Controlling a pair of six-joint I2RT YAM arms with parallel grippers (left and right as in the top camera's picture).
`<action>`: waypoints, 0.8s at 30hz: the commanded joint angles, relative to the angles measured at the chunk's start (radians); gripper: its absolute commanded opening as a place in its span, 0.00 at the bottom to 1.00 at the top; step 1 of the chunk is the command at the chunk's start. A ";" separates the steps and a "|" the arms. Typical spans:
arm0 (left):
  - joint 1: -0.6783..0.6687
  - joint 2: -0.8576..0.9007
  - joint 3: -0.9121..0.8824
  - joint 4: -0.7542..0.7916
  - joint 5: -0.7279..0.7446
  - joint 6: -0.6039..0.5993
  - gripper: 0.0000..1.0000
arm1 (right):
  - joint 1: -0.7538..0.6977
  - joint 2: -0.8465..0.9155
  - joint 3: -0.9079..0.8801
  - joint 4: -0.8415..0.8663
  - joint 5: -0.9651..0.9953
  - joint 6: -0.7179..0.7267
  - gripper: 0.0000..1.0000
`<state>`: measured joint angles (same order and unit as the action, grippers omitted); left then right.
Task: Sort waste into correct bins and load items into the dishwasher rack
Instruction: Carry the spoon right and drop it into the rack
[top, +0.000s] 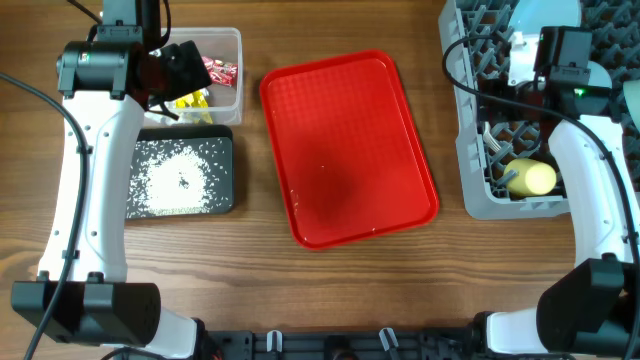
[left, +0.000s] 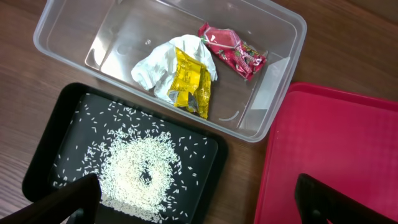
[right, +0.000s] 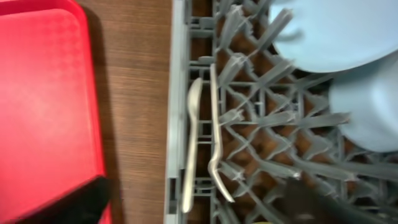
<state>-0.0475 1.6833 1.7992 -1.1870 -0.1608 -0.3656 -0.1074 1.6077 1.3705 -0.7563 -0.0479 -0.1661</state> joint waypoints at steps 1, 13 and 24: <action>-0.001 0.005 0.000 0.000 -0.013 -0.013 1.00 | 0.005 -0.039 -0.002 -0.002 -0.117 0.100 0.99; -0.001 0.005 0.000 0.000 -0.013 -0.013 1.00 | 0.009 -0.671 -0.002 -0.068 -0.167 0.124 1.00; -0.001 0.005 0.000 0.000 -0.013 -0.013 1.00 | 0.009 -0.835 -0.003 -0.071 -0.169 0.125 1.00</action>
<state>-0.0475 1.6833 1.7992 -1.1866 -0.1608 -0.3656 -0.1055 0.7673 1.3659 -0.8299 -0.2020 -0.0525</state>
